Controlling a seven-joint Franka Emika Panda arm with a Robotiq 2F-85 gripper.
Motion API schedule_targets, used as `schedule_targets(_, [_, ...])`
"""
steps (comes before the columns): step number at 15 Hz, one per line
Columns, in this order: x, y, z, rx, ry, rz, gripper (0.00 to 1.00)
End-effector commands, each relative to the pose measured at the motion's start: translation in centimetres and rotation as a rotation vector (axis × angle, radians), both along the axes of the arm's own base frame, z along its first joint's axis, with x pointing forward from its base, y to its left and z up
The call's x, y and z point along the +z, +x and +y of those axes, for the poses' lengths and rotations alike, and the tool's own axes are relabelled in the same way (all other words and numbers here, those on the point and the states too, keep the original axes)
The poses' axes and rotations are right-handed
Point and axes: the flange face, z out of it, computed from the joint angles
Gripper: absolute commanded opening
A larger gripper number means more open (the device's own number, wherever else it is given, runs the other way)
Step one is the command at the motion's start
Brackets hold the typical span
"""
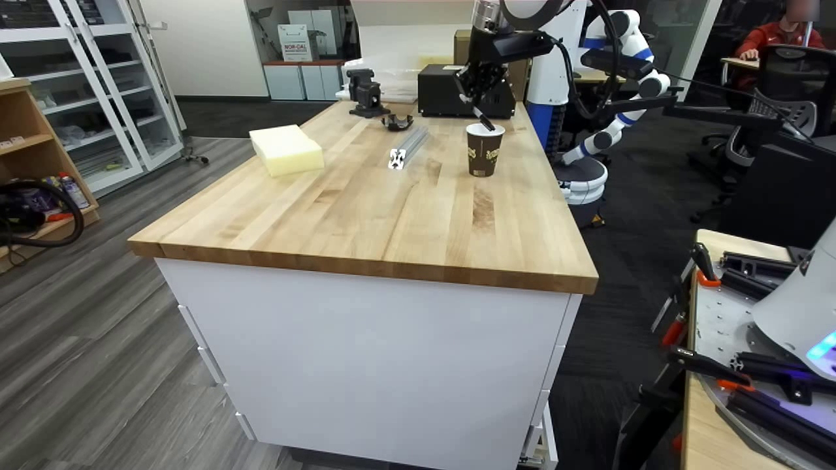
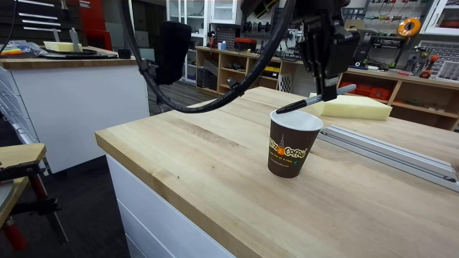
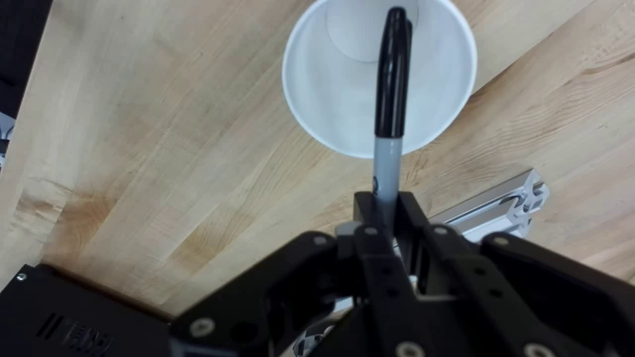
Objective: Move the cup to the right then place the marker in it
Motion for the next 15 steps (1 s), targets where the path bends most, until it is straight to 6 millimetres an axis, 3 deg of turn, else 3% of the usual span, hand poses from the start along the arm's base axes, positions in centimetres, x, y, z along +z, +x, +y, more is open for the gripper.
schedule_targets(1, [0.70,0.43,-0.32,-0.001,-0.020,-0.038,0.03])
schedule_targets(5, [0.86,0.35,-0.11,0.005,-0.024,-0.052,0.03])
schedule_targets(6, [0.88,0.32,-0.11,0.006,-0.026,-0.057,0.17])
schedule_targets(7, [0.95,0.30,-0.09,0.006,-0.028,-0.063,0.39])
schedule_targets(15, [1.19,-0.28,0.36,0.000,-0.003,-0.055,0.89])
